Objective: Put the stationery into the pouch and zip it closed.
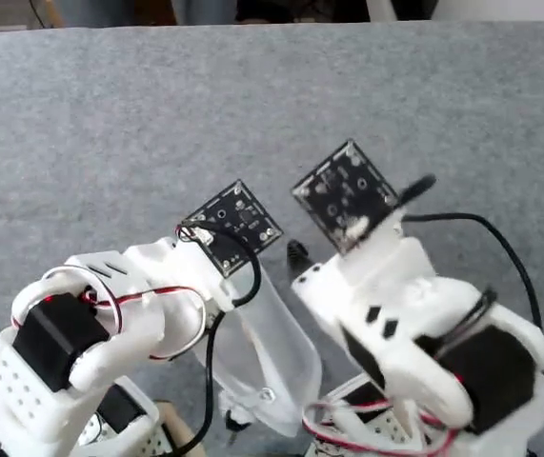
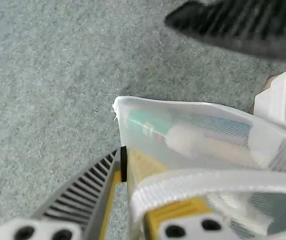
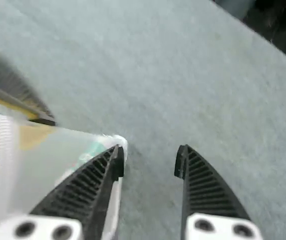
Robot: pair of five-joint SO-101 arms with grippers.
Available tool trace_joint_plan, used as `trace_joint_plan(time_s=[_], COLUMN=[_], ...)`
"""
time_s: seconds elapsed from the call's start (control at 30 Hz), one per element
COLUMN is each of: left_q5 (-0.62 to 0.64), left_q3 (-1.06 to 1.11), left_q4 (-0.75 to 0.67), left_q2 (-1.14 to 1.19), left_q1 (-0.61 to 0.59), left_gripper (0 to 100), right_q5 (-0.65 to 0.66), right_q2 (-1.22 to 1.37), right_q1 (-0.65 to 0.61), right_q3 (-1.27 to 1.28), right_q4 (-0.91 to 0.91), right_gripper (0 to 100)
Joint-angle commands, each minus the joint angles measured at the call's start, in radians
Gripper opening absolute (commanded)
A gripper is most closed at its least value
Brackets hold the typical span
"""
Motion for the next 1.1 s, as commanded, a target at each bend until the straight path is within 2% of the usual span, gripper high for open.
trace_joint_plan(time_s=[0.0, 0.17, 0.27, 0.37, 0.53, 0.7, 0.9, 1.07], left_q5=[-0.009, -0.011, -0.011, -0.006, -0.003, -0.003, -0.003, -0.003], left_q3=[-0.05, -0.044, -0.001, 0.054, 0.059, 0.047, -0.036, -0.027], left_q4=[0.0, -0.023, -0.058, -0.097, -0.098, -0.1, -0.104, -0.161], left_q2=[-0.003, 0.0, 0.0, 0.0, -0.011, -0.012, 0.0, 0.0], left_q1=[0.013, 0.013, 0.013, 0.013, 0.012, 0.01, 0.01, 0.01], left_gripper=[3, 3, 3, 3, 3, 3, 3, 3], right_q5=[-0.025, -0.025, -0.025, -0.083, -0.132, -0.181, -0.18, -0.186], right_q2=[-0.01, -0.062, -0.091, -0.104, -0.108, -0.11, -0.111, -0.12], right_q1=[-0.068, -0.204, -0.239, -0.281, -0.296, -0.322, -0.324, -0.321], right_q3=[-0.048, -0.053, -0.053, -0.068, -0.12, -0.031, 0.097, 0.096], right_q4=[0.008, 0.006, 0.006, 0.006, 0.005, 0.003, -0.04, -0.046], right_gripper=[18.1, 18.0, 18.0, 18.0, 17.9, 17.9, 17.9, 17.9])
